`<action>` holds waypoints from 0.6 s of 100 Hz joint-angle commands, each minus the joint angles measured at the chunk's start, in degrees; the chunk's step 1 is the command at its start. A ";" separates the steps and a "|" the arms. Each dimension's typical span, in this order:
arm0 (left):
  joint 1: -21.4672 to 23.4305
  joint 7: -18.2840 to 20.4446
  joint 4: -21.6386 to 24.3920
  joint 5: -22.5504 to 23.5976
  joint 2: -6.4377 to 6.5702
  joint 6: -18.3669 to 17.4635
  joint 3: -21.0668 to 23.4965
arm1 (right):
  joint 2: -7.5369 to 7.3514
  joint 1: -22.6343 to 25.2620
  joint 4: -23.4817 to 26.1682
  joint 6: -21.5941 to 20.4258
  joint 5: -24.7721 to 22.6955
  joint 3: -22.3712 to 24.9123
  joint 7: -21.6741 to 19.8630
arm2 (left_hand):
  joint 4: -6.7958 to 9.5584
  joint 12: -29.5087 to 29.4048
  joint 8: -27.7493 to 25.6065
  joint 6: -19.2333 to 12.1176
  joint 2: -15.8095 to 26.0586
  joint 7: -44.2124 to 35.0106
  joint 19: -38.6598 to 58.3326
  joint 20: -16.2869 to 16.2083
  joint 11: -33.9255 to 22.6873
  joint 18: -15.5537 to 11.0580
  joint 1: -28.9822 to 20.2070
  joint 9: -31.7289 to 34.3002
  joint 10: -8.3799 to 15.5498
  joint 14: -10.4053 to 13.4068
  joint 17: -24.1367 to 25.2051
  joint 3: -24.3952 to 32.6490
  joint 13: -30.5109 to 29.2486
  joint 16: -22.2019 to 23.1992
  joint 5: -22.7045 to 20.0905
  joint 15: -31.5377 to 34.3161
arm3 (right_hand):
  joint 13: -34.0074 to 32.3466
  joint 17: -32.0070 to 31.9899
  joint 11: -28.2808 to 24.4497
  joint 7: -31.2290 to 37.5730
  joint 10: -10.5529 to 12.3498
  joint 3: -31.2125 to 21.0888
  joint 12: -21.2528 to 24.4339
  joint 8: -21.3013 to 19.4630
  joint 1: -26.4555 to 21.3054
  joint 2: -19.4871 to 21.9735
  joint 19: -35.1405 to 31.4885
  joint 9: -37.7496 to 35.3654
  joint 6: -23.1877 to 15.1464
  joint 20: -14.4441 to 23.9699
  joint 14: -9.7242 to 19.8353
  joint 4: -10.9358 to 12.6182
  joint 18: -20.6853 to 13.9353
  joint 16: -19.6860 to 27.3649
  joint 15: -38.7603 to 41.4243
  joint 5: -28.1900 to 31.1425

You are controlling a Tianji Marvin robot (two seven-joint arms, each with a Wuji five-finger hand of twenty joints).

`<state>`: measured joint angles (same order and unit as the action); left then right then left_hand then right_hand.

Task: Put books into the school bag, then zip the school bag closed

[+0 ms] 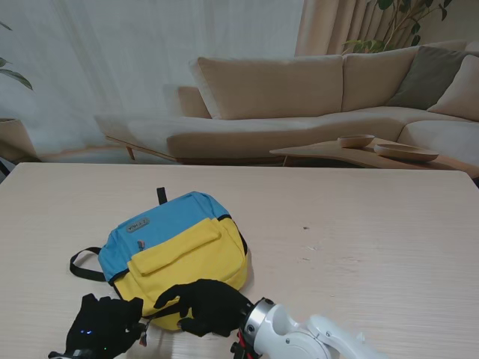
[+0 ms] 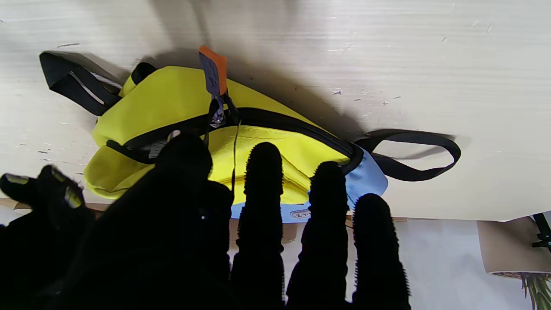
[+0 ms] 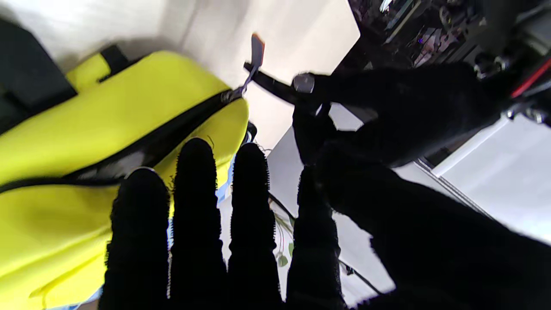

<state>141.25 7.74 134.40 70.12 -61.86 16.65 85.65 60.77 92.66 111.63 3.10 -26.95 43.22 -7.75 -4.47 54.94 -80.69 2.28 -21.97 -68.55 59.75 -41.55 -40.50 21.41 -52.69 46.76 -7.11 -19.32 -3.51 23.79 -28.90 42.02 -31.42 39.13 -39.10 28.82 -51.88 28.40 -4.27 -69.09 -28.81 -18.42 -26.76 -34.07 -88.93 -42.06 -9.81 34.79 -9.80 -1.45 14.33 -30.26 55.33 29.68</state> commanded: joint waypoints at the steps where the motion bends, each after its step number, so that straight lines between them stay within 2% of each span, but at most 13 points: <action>1: 0.77 0.93 1.35 0.20 -0.24 -0.31 -0.28 | 0.85 -0.33 -0.58 1.26 0.62 -1.49 -1.03 | 1.59 1.25 -1.58 -4.22 -0.38 -0.33 2.68 -0.88 -1.77 2.63 -3.92 1.49 0.75 -0.52 0.23 0.14 -0.87 0.94 0.83 2.15 | -2.71 1.90 -2.05 0.65 -0.25 -0.64 -1.58 0.53 0.29 -1.61 -4.04 -2.42 -1.79 1.40 -0.61 -1.83 0.75 -1.09 1.99 -3.65; 9: 0.81 0.92 1.42 0.43 -0.20 -0.58 -0.45 | 1.28 -1.74 -1.17 3.23 2.01 -3.68 -0.63 | 1.59 1.22 -1.58 -4.26 -0.44 -0.31 2.73 -0.85 -1.73 2.64 -3.93 1.50 0.80 -0.54 0.29 0.14 -0.85 0.89 0.81 2.12 | -4.44 3.09 -2.92 1.06 -0.07 -0.60 -1.96 0.66 0.52 -2.10 -4.66 -3.60 -0.35 1.57 -0.92 -2.12 1.23 -1.05 2.52 -4.97; 28: 0.67 0.88 1.58 0.73 -0.12 -1.26 -0.91 | 2.62 -5.28 -3.63 7.37 6.33 -7.90 0.11 | 1.56 1.14 -1.61 -4.27 -0.40 -0.29 2.86 -0.79 -1.61 2.68 -3.68 1.56 0.93 -0.62 0.30 0.17 -0.87 0.79 0.82 2.02 | -6.61 4.46 -4.26 2.96 -0.41 -1.08 -2.28 0.38 0.00 -3.57 -5.46 -5.26 0.86 1.72 -1.63 -2.86 1.87 -1.02 3.54 -3.24; 60: 0.91 -0.45 1.68 -0.08 -0.18 -2.29 -0.78 | 3.61 -7.78 -7.69 8.40 10.90 -11.33 -0.26 | 1.33 1.12 -1.32 -4.04 -0.19 -0.07 3.09 -0.75 -1.85 2.90 -2.97 1.84 1.08 -0.82 0.27 0.15 -1.03 0.75 0.61 2.08 | -7.56 4.63 -4.91 4.30 -0.77 -1.61 -2.39 0.16 -1.60 -4.98 -5.56 -6.66 -0.42 1.70 -2.22 -3.98 2.60 -1.17 4.85 0.90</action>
<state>141.63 7.12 133.31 70.60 -61.81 15.41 85.21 63.64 84.30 105.11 11.39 -16.12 33.10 -6.53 -4.47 54.95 -80.77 7.63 -21.98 -66.14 60.22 -41.55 -40.95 21.94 -53.43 47.00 -7.04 -19.32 -3.51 23.78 -28.90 42.05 -32.43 39.16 -44.05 32.76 -55.50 37.20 -4.31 -69.01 -30.20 -19.21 -26.76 -37.00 -90.91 -47.45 -13.33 35.65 -11.39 -2.88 15.89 -30.74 58.51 29.08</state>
